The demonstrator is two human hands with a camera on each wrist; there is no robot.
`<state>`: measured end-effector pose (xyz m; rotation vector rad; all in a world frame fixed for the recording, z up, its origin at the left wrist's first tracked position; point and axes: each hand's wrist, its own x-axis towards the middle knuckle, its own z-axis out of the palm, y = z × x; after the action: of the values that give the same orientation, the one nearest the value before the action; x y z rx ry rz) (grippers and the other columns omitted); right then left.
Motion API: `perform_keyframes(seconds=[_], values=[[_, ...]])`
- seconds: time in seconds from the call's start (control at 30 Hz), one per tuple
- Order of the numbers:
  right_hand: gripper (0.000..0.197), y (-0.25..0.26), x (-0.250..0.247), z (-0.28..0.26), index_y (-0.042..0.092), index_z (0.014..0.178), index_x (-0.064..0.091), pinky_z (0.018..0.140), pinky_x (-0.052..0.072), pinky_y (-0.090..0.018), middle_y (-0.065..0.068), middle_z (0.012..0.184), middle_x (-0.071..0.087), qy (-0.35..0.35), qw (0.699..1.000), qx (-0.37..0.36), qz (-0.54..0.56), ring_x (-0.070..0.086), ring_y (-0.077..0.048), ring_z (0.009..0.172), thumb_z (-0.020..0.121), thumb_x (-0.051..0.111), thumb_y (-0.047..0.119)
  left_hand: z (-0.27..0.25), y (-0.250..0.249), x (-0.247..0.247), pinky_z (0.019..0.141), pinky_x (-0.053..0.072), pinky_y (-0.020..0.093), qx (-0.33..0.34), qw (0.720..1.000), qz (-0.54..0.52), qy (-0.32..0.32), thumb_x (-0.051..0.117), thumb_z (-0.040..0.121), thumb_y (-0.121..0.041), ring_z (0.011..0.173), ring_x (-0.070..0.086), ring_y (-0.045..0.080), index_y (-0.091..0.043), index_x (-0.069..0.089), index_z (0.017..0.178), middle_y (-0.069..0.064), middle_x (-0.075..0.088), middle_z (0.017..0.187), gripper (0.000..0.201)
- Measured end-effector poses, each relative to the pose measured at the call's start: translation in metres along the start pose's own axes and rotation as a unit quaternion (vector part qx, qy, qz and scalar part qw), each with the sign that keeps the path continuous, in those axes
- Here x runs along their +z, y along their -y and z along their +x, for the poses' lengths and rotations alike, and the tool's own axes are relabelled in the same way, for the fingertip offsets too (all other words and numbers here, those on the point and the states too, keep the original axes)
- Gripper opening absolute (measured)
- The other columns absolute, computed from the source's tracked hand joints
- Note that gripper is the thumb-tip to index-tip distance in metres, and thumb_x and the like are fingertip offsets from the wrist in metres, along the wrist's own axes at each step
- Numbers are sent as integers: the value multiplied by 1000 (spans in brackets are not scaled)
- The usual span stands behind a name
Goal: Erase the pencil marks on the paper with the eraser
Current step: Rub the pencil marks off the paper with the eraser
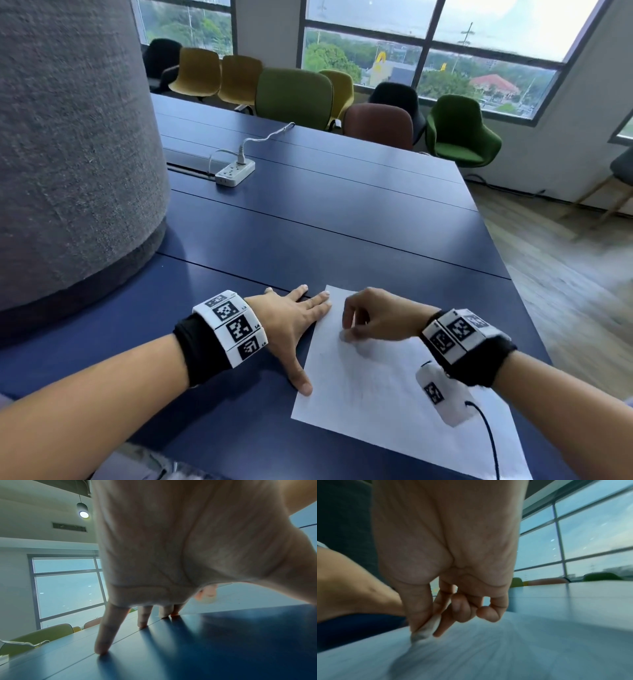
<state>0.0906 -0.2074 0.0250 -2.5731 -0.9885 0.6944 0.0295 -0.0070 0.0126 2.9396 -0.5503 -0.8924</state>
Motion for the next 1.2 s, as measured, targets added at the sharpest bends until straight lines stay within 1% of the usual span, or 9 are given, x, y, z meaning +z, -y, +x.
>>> perform_keyframes(seconds=[0.13,0.33,0.43,0.5,0.63,0.8,0.97,1.1,1.2], values=[[13,-20,-9,17,24,82,61,54,37,-10,12,71,57,-79,996,33,20,52,1,59,83,73,29,1,1,1,114,0,66,2,1000,-4,-2,76,55,-77,147,-23,17,-30,-16,154,-20,-22,159,143],[9,-6,4,5,22,82,65,51,37,-11,12,57,55,5,999,-16,32,49,1,49,83,73,26,1,1,1,113,0,66,2,1000,-6,-1,76,55,-77,147,-23,17,-30,-16,154,-20,-22,159,143],[12,-16,-3,18,23,86,64,53,36,-9,12,68,59,-81,996,25,41,53,2,55,83,74,30,2,2,2,113,0,66,3,1000,-5,-2,76,54,-77,147,-23,17,-30,-16,154,-20,-22,159,144],[13,-17,-1,20,21,88,65,54,36,-7,11,71,60,-104,994,30,34,54,1,58,83,73,30,3,2,2,114,0,66,2,1000,-5,-3,76,53,-78,147,-23,17,-30,-15,154,-20,-21,159,144],[10,-3,6,16,26,81,64,51,38,-9,13,60,55,-29,999,-17,22,50,4,49,82,74,27,3,2,2,114,0,67,5,1000,-5,-5,76,54,-78,148,-22,18,-29,-16,154,-19,-21,160,144],[11,-14,-3,30,23,82,64,52,35,-5,14,65,56,-133,990,16,32,52,3,54,82,75,25,4,3,2,114,-1,67,11,1000,2,-10,74,53,-79,148,-22,18,-29,-16,154,-18,-20,160,144],[8,-1,10,21,26,81,66,51,36,-10,18,52,54,-45,997,-37,44,48,1,48,81,74,23,5,5,3,114,-3,67,18,1000,-11,-11,76,51,-79,148,-21,20,-35,-20,152,-21,-23,159,146],[9,-11,-5,32,24,85,65,54,35,-10,13,66,56,-101,994,11,28,50,1,56,82,74,27,4,3,2,115,-4,65,8,1000,4,-6,74,53,-79,147,-22,18,-29,-17,154,-19,-22,160,145],[8,-10,2,28,25,82,66,54,35,-10,14,60,56,-90,995,-2,41,50,3,51,82,74,25,5,4,3,115,-4,65,9,1000,1,-8,74,52,-80,147,-22,18,-30,-17,154,-19,-22,159,146]])
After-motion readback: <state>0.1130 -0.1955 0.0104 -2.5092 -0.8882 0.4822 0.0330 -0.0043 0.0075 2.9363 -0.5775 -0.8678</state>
